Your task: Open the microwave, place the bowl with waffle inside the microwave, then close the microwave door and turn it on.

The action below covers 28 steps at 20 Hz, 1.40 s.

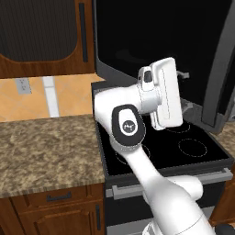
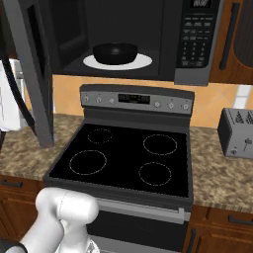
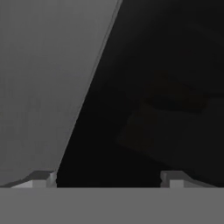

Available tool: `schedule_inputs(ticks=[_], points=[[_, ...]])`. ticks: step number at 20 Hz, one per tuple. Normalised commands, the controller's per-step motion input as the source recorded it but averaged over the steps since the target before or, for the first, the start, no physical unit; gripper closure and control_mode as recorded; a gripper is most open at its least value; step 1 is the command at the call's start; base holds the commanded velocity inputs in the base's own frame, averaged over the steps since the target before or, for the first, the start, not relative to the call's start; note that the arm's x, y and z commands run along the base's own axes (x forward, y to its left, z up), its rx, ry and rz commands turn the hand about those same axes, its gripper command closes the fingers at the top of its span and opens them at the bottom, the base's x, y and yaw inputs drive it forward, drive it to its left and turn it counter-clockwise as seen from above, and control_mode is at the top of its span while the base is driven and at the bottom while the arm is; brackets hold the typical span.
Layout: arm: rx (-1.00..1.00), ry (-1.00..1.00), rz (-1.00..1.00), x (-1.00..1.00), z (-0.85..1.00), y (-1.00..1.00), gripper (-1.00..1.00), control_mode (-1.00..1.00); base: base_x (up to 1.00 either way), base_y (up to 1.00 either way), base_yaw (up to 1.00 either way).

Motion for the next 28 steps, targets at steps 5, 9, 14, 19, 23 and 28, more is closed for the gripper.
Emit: schedule_inputs(ticks=[5, 9, 14, 19, 23, 28], points=[[0.09, 0.14, 0.08, 1.00, 0.03, -1.00, -1.00, -1.00, 0.00, 0.00, 0.00], [0.08, 0.13, 0.16, 1.00, -0.10, -1.00, -1.00, -1.00, 0.00, 0.00, 0.00], [0.15, 0.17, 0.23, 1.00, 0.00, -0.78, -1.00, -1.00, 0.00, 0.00, 0.00], [0.17, 0.18, 0.28, 0.82, 0.00, -0.44, -1.00, -1.00, 0.00, 0.00, 0.00], [0.11, 0.15, 0.30, 0.70, 0.00, -0.13, -1.00, -1.00, 0.00, 0.00, 0.00], [0.05, 0.11, 0.30, 0.90, 0.00, -0.14, -1.00, -1.00, 0.00, 0.00, 0.00]])
